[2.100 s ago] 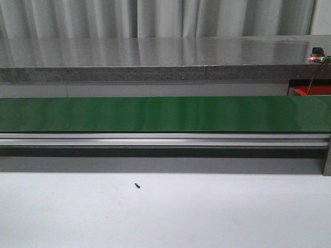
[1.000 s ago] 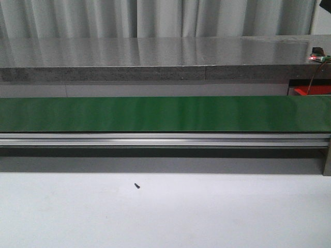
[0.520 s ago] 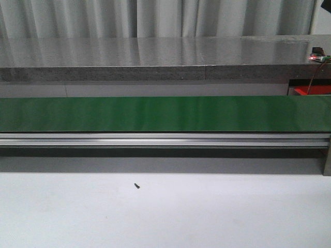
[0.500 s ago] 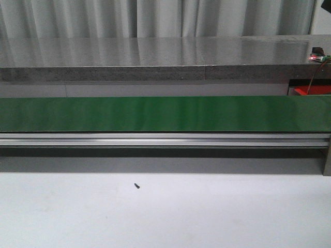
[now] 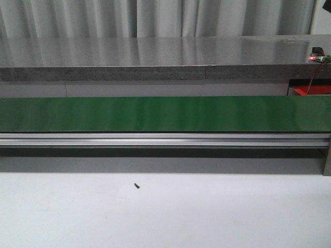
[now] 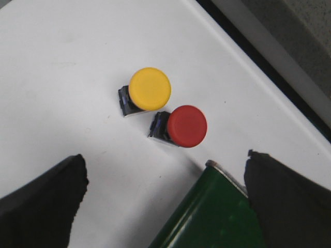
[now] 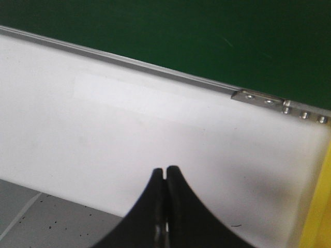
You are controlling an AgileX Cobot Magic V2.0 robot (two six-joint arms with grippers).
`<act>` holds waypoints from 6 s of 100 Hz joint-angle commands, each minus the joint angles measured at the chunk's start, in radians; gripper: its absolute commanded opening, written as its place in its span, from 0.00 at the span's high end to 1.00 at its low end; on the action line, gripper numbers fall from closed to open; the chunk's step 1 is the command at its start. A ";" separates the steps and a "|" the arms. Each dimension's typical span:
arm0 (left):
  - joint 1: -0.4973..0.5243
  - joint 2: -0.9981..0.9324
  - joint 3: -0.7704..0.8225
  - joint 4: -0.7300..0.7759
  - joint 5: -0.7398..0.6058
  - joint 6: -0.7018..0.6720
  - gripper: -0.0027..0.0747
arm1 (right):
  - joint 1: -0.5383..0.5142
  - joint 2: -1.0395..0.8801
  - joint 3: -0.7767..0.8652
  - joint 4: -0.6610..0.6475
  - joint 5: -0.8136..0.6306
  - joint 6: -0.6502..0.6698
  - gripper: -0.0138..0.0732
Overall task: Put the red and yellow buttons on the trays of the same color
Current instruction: 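Move the left gripper to the last yellow button and grasp it, then set the yellow button on the belt with the left gripper and release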
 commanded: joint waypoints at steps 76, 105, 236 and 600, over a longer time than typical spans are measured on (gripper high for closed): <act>-0.053 0.220 -0.189 0.117 -0.098 -0.258 0.20 | 0.000 -0.028 -0.024 0.016 -0.020 -0.005 0.96; -0.049 0.240 -0.189 0.150 -0.152 -0.288 0.20 | 0.000 -0.028 -0.024 0.016 -0.019 -0.005 0.96; -0.034 0.223 -0.189 0.146 -0.173 -0.305 0.75 | 0.000 -0.028 -0.024 0.023 -0.030 -0.005 0.96; -0.125 -0.171 0.160 0.102 -0.122 0.055 0.19 | 0.000 -0.028 -0.024 0.045 -0.005 -0.005 0.96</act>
